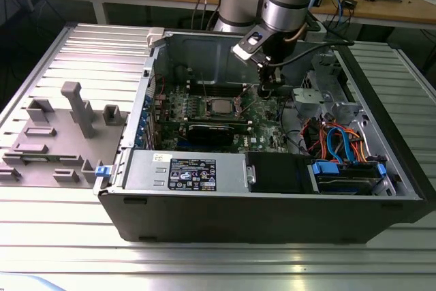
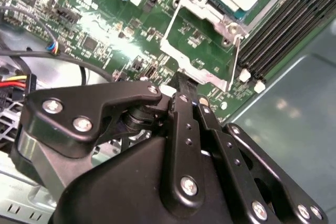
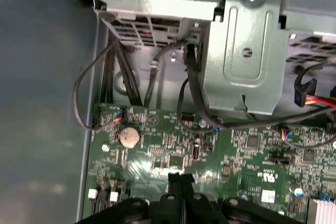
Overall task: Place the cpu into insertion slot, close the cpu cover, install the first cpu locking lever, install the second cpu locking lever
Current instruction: 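Close the cpu cover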
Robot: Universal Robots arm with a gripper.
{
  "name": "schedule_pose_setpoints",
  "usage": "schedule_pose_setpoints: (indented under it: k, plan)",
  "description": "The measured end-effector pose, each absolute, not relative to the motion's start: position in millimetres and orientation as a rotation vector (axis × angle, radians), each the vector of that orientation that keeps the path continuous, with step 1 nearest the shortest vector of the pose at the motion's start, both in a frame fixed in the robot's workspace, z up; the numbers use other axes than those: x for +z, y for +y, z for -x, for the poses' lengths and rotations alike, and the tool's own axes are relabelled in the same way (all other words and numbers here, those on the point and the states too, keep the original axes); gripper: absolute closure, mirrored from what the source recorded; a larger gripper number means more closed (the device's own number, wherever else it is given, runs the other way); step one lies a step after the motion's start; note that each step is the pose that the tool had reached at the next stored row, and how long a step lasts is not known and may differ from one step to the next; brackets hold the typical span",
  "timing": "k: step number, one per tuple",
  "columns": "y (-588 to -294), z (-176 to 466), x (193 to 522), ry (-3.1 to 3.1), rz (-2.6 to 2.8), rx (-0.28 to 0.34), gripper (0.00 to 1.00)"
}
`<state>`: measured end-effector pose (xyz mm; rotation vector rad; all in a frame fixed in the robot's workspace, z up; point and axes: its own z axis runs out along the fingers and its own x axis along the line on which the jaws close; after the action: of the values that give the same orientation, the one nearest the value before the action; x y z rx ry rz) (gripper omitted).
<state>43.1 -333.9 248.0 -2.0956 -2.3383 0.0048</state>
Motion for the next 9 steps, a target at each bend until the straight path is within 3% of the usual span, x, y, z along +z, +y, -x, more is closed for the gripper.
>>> schedule_pose_setpoints:
  k: [9]
  plan:
    - [-333.9,-40.5,247.9,-2.338,2.096,0.005,0.89]
